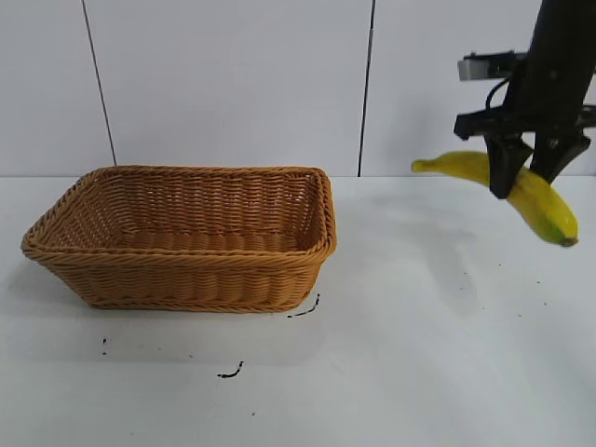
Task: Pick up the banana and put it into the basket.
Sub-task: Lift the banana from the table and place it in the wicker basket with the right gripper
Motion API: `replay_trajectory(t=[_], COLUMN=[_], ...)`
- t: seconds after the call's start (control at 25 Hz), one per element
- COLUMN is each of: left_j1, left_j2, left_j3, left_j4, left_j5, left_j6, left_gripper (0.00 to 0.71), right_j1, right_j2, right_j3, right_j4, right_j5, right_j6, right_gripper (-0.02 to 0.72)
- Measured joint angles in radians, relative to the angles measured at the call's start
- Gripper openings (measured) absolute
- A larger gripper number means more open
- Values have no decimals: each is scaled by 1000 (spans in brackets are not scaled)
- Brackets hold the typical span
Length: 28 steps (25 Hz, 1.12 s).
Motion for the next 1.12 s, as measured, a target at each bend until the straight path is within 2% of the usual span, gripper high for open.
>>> replay_trajectory(t=[0.2, 0.56, 0.72, 0.84, 1.0, 1.12], left_j1=[0, 0, 0, 0, 0, 0], left_j2=[0, 0, 0, 0, 0, 0], left_j3=[0, 0, 0, 0, 0, 0], left_j4=[0, 0, 0, 0, 0, 0], left_j5=[0, 0, -1, 0, 0, 0], left_j6=[0, 0, 0, 0, 0, 0], left_gripper=[693, 693, 693, 693, 693, 693], right_j1=[93, 247, 315, 375, 450, 481], right_j2=[0, 20, 91, 150, 203, 246], right_j3=[-52, -153, -221, -265, -278, -280], right_j4=[0, -3, -4, -4, -10, -19], right_j5=[4, -5, -18, -80, -214, -305], right_j6=[-23, -118, -131, -181, -280, -324], right_gripper=[290, 290, 290, 290, 290, 290])
